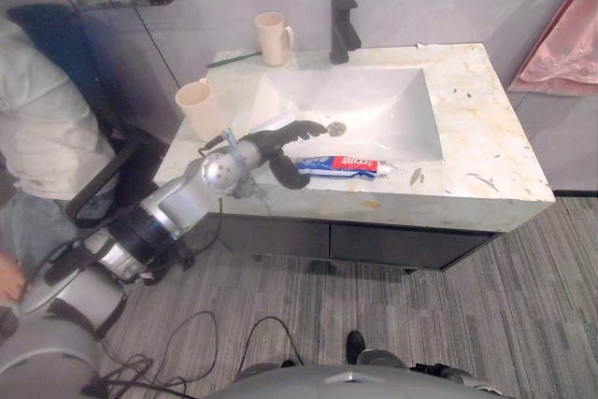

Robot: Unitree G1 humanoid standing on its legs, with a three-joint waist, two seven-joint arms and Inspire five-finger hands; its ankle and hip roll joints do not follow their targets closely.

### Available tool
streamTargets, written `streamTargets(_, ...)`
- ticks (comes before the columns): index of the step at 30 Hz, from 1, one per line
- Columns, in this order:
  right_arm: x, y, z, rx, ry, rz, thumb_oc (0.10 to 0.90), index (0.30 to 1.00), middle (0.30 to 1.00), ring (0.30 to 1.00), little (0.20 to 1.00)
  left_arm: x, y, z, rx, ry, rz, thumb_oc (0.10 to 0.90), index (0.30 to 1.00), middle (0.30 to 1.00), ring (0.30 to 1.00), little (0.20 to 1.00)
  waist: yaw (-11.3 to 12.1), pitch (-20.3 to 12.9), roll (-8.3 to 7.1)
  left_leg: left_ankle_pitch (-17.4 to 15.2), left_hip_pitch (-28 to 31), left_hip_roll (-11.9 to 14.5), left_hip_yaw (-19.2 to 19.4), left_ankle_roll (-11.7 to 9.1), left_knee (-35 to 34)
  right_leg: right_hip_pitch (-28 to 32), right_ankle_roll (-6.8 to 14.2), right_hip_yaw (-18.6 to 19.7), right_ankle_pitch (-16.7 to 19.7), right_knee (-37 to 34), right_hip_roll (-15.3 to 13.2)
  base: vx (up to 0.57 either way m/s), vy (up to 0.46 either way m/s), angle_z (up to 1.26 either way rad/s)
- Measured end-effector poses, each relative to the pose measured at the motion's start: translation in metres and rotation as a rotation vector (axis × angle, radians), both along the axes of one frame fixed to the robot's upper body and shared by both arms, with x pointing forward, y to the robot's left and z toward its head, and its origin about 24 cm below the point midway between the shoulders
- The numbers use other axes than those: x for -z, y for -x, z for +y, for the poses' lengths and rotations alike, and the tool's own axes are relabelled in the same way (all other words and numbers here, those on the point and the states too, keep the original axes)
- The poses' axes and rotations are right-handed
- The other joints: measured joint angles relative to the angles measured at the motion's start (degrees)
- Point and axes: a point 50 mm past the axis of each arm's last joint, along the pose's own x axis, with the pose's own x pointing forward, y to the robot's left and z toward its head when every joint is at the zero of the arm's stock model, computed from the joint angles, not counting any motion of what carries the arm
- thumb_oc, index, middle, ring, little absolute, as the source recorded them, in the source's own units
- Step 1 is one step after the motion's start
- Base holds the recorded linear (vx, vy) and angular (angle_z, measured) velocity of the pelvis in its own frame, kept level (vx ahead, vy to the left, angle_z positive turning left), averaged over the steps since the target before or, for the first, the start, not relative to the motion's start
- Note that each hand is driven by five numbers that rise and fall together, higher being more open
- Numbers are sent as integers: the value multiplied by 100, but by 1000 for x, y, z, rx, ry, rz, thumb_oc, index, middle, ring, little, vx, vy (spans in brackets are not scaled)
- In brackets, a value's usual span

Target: Organize the bathroom.

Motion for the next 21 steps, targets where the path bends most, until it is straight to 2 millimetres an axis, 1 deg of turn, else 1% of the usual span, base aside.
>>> streamTargets(4, -1, -2, 0, -1, 6, -6, 800, 900, 900, 900, 900, 2, 0, -3, 4, 9, 7, 800, 900, 900, 900, 900, -8, 10, 25, 0, 3, 0, 4, 0, 6, 1, 0, 13, 1, 0, 3, 15, -1, -2)
streamTargets(5, 0, 2, 0, 0, 10, 2, 800, 900, 900, 900, 900, 2, 0, -4, 2, 10, 7, 800, 900, 900, 900, 900, -15, 10, 31, 0, 3, 1, 4, 0, 6, 0, 1, 15, 1, 0, 4, 0, 0, 0)
streamTargets(6, 0, 2, 0, 1, 12, 3, 800, 900, 900, 900, 900, 4, -1, -4, -2, 12, 9, 698, 747, 747, 747, 747, -14, 8, 36, 0, 4, 1, 4, 0, 6, 1, 1, 15, 1, 0, 4, 0, 0, 0)
streamTargets(7, 0, 2, 0, 1, 12, 3, 800, 900, 900, 900, 900, 5, -2, -4, -6, 11, 11, 571, 556, 556, 556, 556, -17, 8, 36, 0, 4, 1, 3, 0, 6, 1, 1, 17, 1, 0, 4, 0, 0, 0)
streamTargets(8, 0, 3, 0, 2, 12, 4, 800, 900, 900, 900, 900, 6, -2, -4, -11, 11, 12, 511, 467, 467, 467, 467, -17, 8, 36, 0, 4, 1, 3, 0, 5, 1, 1, 19, 1, 0, 5, 0, 0, 0)
streamTargets(9, 0, 3, 0, 2, 12, 4, 800, 900, 900, 900, 900, 6, -2, -4, -11, 11, 12, 511, 467, 467, 467, 467, -17, 8, 36, 0, 4, 1, 3, 0, 5, 1, 1, 19, 1, 0, 5, 0, 0, 0)
streamTargets(10, 0, 4, 0, 2, 12, 5, 800, 900, 900, 900, 900, 6, -3, -4, -14, 10, 14, 400, 300, 300, 300, 300, -16, 9, 38, 0, 4, 0, 4, 0, 5, 0, 2, 17, 2, 0, 4, 0, 0, 0)
streamTargets(14, 0, 3, 1, 0, 9, -2, 800, 900, 900, 900, 900, 10, -3, -5, -21, -31, -14, 400, 300, 300, 300, 300, -39, 13, 33, 0, 4, 3, 4, 0, -15, -12, 8, 16, 6, 1, 6, 0, 0, 0)
streamTargets(17, -1, 0, 2, -4, 5, -16, 800, 900, 900, 900, 900, 10, -9, 0, -72, -62, -72, 400, 300, 300, 300, 300, -182, 15, 29, 0, 4, 5, 22, 0, -20, -15, 12, 38, 9, 1, 9, -9, -3, -7)
streamTargets(19, 0, 2, 2, -3, 4, -11, 800, 900, 900, 900, 900, 9, -10, 1, -76, -75, -76, 400, 300, 300, 300, 300, -200, 15, 29, 0, 5, 7, 84, 0, 18, 4, 34, 74, 30, 2, 14, -19, -9, -13)
streamTargets(21, 0, 4, 2, -2, 4, -6, 800, 900, 900, 900, 900, 11, -10, 1, -68, -80, -63, 400, 300, 300, 300, 300, -193, 23, 18, -1, -8, 0, 96, -1, 107, 38, -8, 72, 38, 4, 7, -10, -4, -2)
